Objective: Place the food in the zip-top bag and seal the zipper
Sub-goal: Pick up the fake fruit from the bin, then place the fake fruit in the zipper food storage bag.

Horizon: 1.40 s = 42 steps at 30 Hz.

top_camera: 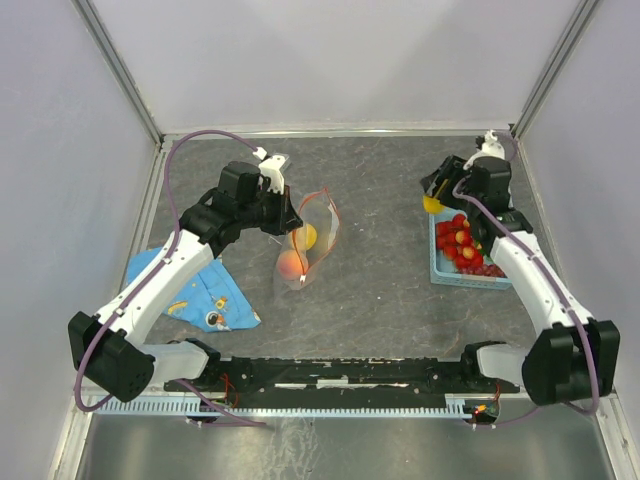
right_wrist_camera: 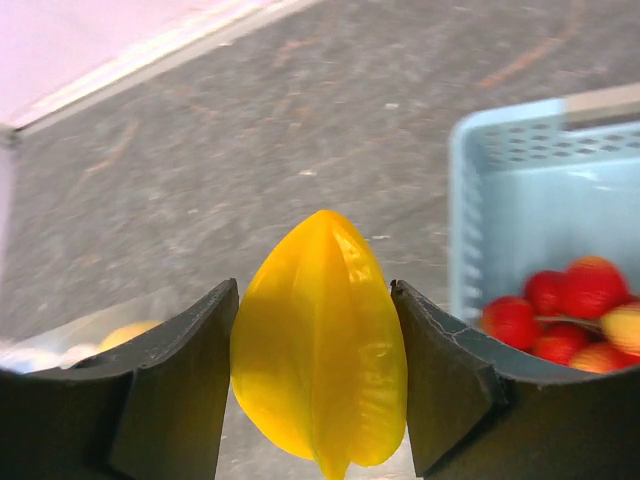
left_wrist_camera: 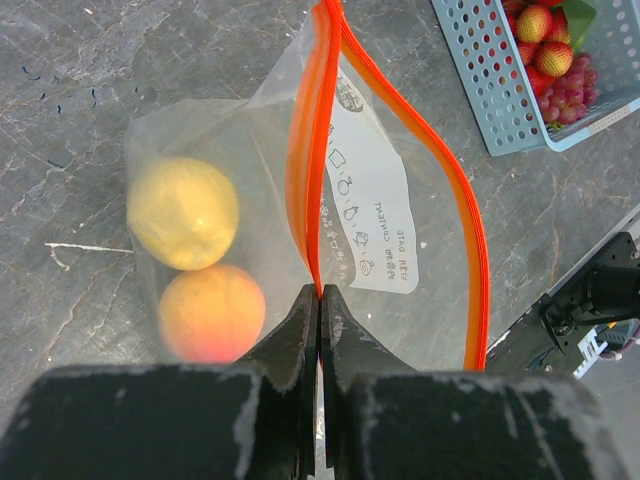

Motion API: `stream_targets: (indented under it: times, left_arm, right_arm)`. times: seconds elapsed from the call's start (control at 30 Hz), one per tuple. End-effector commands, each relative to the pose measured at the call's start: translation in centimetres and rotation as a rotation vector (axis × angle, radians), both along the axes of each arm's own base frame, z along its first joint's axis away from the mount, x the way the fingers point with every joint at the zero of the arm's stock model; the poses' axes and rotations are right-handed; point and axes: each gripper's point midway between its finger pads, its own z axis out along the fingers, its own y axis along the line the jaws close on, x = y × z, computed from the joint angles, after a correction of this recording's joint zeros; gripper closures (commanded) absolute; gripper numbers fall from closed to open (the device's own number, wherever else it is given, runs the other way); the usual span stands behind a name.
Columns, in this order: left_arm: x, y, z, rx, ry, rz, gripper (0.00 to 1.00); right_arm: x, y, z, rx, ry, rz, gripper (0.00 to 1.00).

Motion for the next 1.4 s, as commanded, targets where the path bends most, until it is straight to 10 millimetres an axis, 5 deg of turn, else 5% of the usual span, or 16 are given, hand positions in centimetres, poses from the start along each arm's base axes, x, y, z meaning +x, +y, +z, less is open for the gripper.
stream_targets:
  times: [0.0, 0.47, 0.77, 1.03, 1.37]
  left_arm:
    - [0.3, -0.3, 1.3, -0.043, -0.039, -0.003, 0.97]
    - [0.4, 0.1, 3.0, -0.048, -0.074, 0.015, 0.97]
    - [0.0, 0.4, 4.0, -0.067, -0.09, 0.017, 0.97]
    - [0.0, 0.7, 4.2, -0.078, -0.093, 0.027, 0.97]
    - [0.1, 0.8, 4.0, -0.087, -0.083, 0.038, 0.97]
  right_arm:
    - [-1.0, 3.8, 5.1, 0.079, -0.169, 0.051, 0.47]
    - [-5.6, 17.0, 10.7, 0.248, -0.342, 0.303, 0.47]
    - [-8.3, 23.6, 13.4, 0.309, -0.443, 0.411, 0.46]
    - [-9.1, 27.7, 10.0, 0.335, -0.411, 0.407, 0.45]
    - [-11.1, 29.9, 6.2, 0.304, -0.316, 0.463, 0.34]
